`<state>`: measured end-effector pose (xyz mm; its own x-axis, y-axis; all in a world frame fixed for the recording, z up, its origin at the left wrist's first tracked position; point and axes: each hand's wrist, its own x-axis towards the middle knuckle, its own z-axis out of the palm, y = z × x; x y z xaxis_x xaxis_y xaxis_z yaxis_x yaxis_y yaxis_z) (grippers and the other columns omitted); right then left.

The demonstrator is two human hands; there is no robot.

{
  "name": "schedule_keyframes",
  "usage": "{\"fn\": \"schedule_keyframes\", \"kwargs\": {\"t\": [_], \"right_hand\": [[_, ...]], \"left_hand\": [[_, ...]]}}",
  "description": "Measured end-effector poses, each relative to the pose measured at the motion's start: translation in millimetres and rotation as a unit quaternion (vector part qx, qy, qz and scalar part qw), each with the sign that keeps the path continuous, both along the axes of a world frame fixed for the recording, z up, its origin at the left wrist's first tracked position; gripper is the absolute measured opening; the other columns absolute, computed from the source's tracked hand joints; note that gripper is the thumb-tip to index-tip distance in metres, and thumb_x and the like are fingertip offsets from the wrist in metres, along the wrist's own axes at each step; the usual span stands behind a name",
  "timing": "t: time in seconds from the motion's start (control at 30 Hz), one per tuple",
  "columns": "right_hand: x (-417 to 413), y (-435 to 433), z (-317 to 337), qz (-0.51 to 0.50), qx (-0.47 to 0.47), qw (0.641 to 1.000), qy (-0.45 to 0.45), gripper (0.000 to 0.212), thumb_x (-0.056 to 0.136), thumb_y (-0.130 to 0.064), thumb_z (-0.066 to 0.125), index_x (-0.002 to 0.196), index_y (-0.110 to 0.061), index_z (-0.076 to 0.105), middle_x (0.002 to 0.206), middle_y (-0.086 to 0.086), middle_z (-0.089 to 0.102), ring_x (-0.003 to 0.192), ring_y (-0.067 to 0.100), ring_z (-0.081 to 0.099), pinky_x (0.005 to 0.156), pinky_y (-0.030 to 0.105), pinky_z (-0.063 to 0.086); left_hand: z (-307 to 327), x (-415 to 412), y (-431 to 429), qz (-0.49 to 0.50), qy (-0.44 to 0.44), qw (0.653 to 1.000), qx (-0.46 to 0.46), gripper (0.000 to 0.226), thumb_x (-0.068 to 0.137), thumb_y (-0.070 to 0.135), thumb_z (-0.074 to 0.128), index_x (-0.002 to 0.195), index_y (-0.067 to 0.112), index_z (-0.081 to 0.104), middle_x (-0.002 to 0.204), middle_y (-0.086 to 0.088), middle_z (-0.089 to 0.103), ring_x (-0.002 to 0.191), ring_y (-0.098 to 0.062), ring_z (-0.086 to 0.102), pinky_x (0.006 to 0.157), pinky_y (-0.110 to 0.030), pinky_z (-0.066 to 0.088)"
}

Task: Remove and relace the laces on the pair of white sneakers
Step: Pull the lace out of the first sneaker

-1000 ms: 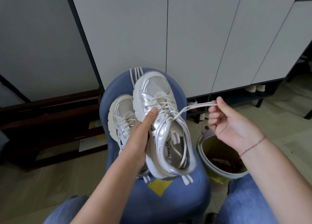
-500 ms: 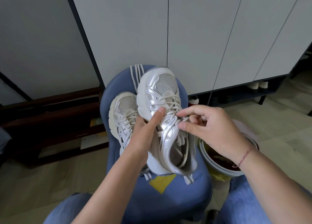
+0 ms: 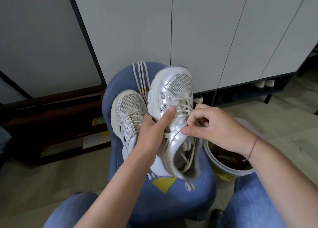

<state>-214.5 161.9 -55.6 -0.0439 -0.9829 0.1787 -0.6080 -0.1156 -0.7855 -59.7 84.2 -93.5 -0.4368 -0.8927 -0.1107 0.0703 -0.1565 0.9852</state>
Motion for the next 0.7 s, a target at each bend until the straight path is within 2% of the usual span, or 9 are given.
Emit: {"fn": "schedule_keyframes", "kwargs": {"t": [0.1, 0.17, 0.23, 0.27, 0.33, 0.4, 0.53, 0.63, 0.7], "right_hand": [[1, 1, -1, 0.043, -0.012, 0.981, -0.189, 0.019, 0.076, -0.034, 0.067, 0.063, -0.021, 0.065, 0.069, -0.012, 0.054, 0.066, 0.001, 0.049, 0.066, 0.012, 0.040], [4, 2, 0, 0.056, -0.002, 0.908, -0.416, 0.015, 0.073, -0.031, 0.070, 0.063, -0.020, 0.066, 0.068, -0.003, 0.058, 0.068, 0.006, 0.055, 0.070, 0.016, 0.047], [6, 2, -1, 0.035, -0.006, 0.869, -0.493, 0.020, 0.068, -0.033, 0.079, 0.063, -0.019, 0.065, 0.069, -0.001, 0.057, 0.070, 0.009, 0.054, 0.073, 0.020, 0.047], [7, 2, -1, 0.010, -0.008, 0.898, -0.439, 0.024, 0.072, -0.037, 0.078, 0.063, -0.020, 0.063, 0.069, -0.003, 0.054, 0.069, 0.007, 0.051, 0.072, 0.021, 0.043], [10, 2, -5, -0.043, -0.031, 0.986, -0.157, 0.038, 0.083, -0.052, 0.062, 0.059, -0.024, 0.053, 0.070, -0.009, 0.047, 0.066, 0.004, 0.046, 0.068, 0.023, 0.036], [17, 0, -10, -0.099, -0.077, 0.989, 0.078, 0.047, 0.079, -0.066, 0.054, 0.058, -0.024, 0.045, 0.073, -0.007, 0.042, 0.065, 0.008, 0.046, 0.067, 0.026, 0.036], [22, -6, -13, -0.114, -0.158, 0.967, 0.164, 0.044, 0.080, -0.050, 0.063, 0.054, -0.031, 0.032, 0.068, -0.008, 0.035, 0.061, 0.007, 0.041, 0.066, 0.028, 0.030], [19, -7, -10, -0.074, -0.153, 0.985, -0.012, 0.041, 0.085, -0.036, 0.067, 0.055, -0.022, 0.042, 0.066, -0.006, 0.038, 0.060, 0.007, 0.038, 0.062, 0.022, 0.033], [15, -6, -2, -0.081, -0.131, 0.938, -0.310, 0.035, 0.080, -0.033, 0.071, 0.055, -0.018, 0.052, 0.059, -0.005, 0.044, 0.060, 0.006, 0.039, 0.063, 0.021, 0.033]], "left_hand": [[1, 0, 1, -0.015, 0.013, 1.000, 0.014, 0.057, 0.079, 0.050, 0.070, 0.122, 0.014, 0.065, 0.106, -0.005, 0.076, 0.098, -0.021, 0.073, 0.089, -0.037, 0.057], [1, 1, -1, -0.016, 0.021, 0.999, 0.036, 0.062, 0.080, 0.054, 0.072, 0.126, 0.013, 0.063, 0.111, -0.006, 0.075, 0.103, -0.023, 0.071, 0.095, -0.042, 0.055], [1, 2, -2, -0.007, 0.023, 0.999, 0.042, 0.064, 0.078, 0.056, 0.074, 0.127, 0.016, 0.062, 0.112, -0.004, 0.074, 0.104, -0.023, 0.071, 0.098, -0.045, 0.052], [3, 2, -3, 0.000, 0.024, 0.999, 0.036, 0.063, 0.078, 0.055, 0.074, 0.127, 0.017, 0.062, 0.111, -0.003, 0.075, 0.103, -0.021, 0.071, 0.098, -0.044, 0.052], [4, 2, -3, 0.019, 0.024, 0.999, 0.021, 0.061, 0.074, 0.050, 0.073, 0.125, 0.018, 0.061, 0.109, 0.001, 0.075, 0.101, -0.017, 0.072, 0.096, -0.042, 0.054], [4, 3, -2, 0.027, 0.017, 0.999, 0.004, 0.050, 0.080, 0.043, 0.073, 0.122, 0.020, 0.062, 0.107, 0.003, 0.076, 0.098, -0.014, 0.072, 0.093, -0.039, 0.055], [1, 2, 1, 0.017, 0.012, 1.000, -0.015, 0.035, 0.088, 0.036, 0.069, 0.121, 0.023, 0.064, 0.103, 0.008, 0.076, 0.094, -0.006, 0.072, 0.077, -0.020, 0.057], [1, 4, -2, 0.011, 0.025, 1.000, 0.000, 0.047, 0.083, 0.041, 0.070, 0.125, 0.020, 0.062, 0.107, 0.005, 0.076, 0.097, -0.009, 0.072, 0.079, -0.021, 0.057], [1, 5, -3, 0.010, 0.032, 0.999, 0.028, 0.066, 0.073, 0.051, 0.072, 0.129, 0.019, 0.060, 0.112, 0.003, 0.074, 0.102, -0.014, 0.071, 0.095, -0.034, 0.055]]}}
